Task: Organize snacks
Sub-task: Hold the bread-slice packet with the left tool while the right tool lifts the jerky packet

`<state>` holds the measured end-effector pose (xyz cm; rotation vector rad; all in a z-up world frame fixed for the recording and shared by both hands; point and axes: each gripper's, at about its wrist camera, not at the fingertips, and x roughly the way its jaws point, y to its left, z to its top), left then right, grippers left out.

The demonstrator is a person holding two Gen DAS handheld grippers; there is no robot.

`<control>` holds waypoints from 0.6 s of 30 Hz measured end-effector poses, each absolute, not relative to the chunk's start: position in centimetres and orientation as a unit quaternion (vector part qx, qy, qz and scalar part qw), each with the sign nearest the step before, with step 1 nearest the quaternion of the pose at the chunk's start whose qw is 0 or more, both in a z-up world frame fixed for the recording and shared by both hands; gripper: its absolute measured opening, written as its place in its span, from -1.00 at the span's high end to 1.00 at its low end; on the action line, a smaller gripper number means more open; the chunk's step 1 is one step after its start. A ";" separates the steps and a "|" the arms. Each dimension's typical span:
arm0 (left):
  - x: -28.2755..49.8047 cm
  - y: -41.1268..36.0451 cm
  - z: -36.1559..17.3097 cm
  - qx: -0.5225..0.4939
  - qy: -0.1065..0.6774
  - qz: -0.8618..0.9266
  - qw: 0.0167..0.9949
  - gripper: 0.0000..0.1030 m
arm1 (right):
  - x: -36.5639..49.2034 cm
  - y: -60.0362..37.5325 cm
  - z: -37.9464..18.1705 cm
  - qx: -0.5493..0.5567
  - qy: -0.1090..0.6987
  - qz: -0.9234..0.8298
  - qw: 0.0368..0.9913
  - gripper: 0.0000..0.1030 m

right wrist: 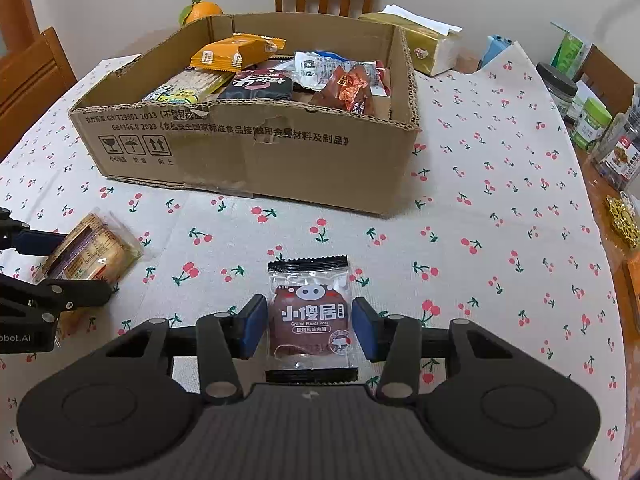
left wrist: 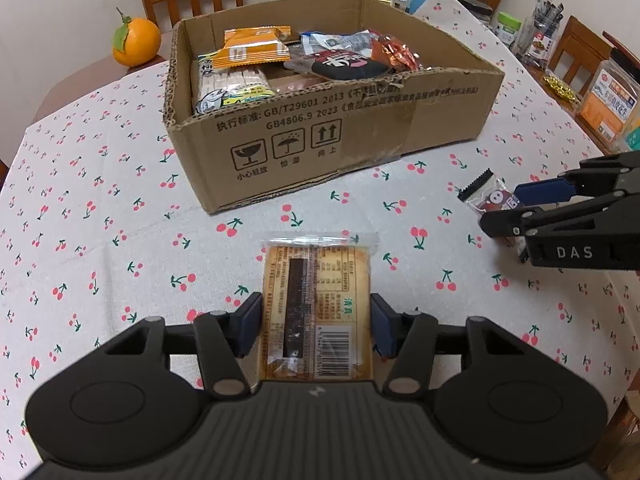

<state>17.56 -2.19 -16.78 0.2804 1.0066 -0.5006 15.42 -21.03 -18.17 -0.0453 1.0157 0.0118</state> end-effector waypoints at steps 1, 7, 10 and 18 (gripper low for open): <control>17.6 -2.2 -16.8 0.133 0.476 -0.237 0.836 -0.07 | 15.4 -21.0 -18.2 -0.022 0.486 0.006 0.874 -0.03; 17.6 -2.3 -16.7 0.132 0.477 -0.236 0.836 -0.05 | 15.3 -20.9 -18.2 -0.026 0.483 0.006 0.875 -0.02; 17.6 -2.4 -16.7 0.130 0.476 -0.233 0.838 -0.05 | 15.3 -20.9 -18.2 -0.025 0.483 0.006 0.875 0.02; 17.6 -2.6 -16.2 0.137 0.478 -0.240 0.834 -0.04 | 15.1 -21.4 -17.4 -0.014 0.478 0.011 0.878 0.03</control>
